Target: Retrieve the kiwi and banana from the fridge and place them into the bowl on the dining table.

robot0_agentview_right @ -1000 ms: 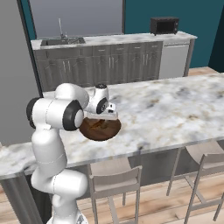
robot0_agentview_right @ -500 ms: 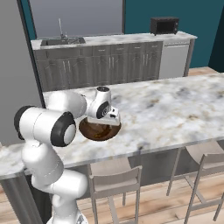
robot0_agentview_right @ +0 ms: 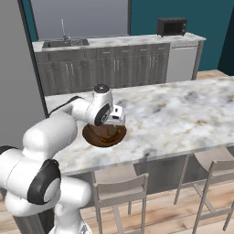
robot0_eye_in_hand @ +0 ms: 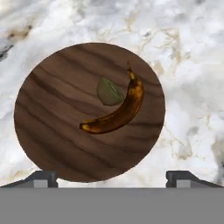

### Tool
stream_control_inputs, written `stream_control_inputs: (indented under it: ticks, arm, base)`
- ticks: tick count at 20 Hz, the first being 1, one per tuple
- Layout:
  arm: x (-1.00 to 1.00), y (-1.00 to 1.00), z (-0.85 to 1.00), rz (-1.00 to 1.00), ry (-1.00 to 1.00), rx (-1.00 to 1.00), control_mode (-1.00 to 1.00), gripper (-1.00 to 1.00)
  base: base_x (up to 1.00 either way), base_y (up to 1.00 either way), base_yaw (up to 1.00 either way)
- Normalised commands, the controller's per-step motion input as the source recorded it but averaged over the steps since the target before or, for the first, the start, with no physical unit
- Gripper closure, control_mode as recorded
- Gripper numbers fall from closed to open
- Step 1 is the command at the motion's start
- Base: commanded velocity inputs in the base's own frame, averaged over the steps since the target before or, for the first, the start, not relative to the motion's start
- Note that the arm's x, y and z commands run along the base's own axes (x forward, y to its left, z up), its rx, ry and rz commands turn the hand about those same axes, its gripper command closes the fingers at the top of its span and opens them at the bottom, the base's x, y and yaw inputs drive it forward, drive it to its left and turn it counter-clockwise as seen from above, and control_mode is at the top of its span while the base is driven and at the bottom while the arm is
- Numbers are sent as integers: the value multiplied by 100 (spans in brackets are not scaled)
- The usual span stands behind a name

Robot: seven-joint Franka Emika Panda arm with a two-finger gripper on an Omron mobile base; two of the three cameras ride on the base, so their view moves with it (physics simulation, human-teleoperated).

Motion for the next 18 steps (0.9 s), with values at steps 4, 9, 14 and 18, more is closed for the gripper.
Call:
stream_control_inputs:
  ticks: [4, 9, 14, 18]
  arm:
    - [-75, -19, 100, 0, -17, 0, -100, -100]
    - [-97, -25, 100, 0, -13, 0, -100, -100]
    - [-98, -20, 72, 0, -16, 0, -100, -100]
    - [-100, -27, 32, 0, -33, 0, -100, -100]
  base:
    - [0, 0, 0]
    - [0, 0, 0]
    - [0, 0, 0]
    - [0, 0, 0]
